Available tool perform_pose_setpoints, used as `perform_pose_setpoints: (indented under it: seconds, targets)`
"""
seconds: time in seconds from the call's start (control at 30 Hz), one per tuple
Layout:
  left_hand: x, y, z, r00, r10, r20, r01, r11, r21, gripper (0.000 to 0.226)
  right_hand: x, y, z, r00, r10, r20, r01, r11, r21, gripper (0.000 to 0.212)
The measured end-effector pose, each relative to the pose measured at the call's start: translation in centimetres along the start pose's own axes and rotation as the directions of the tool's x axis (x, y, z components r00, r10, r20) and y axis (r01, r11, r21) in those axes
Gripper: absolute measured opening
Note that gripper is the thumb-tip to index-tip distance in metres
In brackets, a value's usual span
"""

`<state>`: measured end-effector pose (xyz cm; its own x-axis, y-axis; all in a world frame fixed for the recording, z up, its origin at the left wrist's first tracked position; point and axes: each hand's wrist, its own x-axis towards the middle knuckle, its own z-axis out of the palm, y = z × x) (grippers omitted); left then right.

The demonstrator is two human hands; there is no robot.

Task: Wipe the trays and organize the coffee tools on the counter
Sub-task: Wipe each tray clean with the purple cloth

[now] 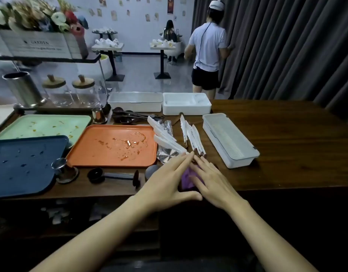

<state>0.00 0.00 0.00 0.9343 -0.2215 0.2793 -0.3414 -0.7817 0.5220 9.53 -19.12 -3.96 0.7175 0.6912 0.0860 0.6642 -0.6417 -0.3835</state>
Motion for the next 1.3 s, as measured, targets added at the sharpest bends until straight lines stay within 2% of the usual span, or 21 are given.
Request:
perform_pose_setpoints:
  seconds: [0.07, 0.2, 0.4, 0.6, 0.8, 0.93, 1.1, 1.2, 1.3]
  targets:
    - [0.1, 0.1, 0.6, 0.998, 0.054, -0.012, -0.053, 0.997, 0.051, 0.111, 0.0, 0.5, 0.4, 0.999, -0.047, -0.003, 0.047, 0.997, -0.053, 0.052]
    - [0.0, 0.3, 1.4, 0.999, 0.017, -0.032, -0.015, 0.998, 0.063, 0.107, -0.1, 1.5, 1.5, 0.997, -0.082, -0.002, 0.082, 0.993, -0.085, 0.053]
    - [-1.0, 0.5, 2.2, 0.999, 0.011, -0.045, -0.007, 0.997, 0.078, 0.101, -1.2, 2.0, 1.4, 0.988, -0.131, -0.079, 0.133, 0.991, 0.021, 0.046]
    - [-2.5, -0.3, 4.3, 0.991, -0.134, -0.002, 0.134, 0.990, -0.034, 0.103, -2.1, 2.5, 0.4, 0.996, -0.090, 0.025, 0.091, 0.995, -0.031, 0.053]
    - [-2.8, -0.9, 4.9, 0.974, -0.222, 0.041, 0.224, 0.972, -0.065, 0.107, -2.4, 2.2, -0.9, 0.997, -0.080, 0.014, 0.081, 0.977, -0.199, 0.054]
    - [-2.8, -1.0, 4.9, 0.970, -0.241, 0.041, 0.244, 0.967, -0.075, 0.108, -1.8, 2.2, -1.0, 0.993, -0.121, 0.010, 0.120, 0.972, -0.200, 0.056]
    - [-4.0, -1.2, 4.6, 0.963, -0.266, 0.029, 0.268, 0.961, -0.067, 0.107, -1.3, 2.4, -0.2, 0.982, -0.162, 0.095, 0.171, 0.981, -0.097, 0.064]
    - [-5.0, -1.0, 4.0, 0.958, -0.286, 0.014, 0.286, 0.955, -0.078, 0.104, -1.6, 2.5, 0.7, 0.983, -0.169, 0.065, 0.178, 0.971, -0.160, 0.069]
    - [-6.2, -0.6, 3.3, 0.955, -0.297, -0.003, 0.295, 0.952, -0.079, 0.102, -1.6, 1.8, 1.2, 0.988, -0.157, 0.015, 0.158, 0.980, -0.119, 0.064]
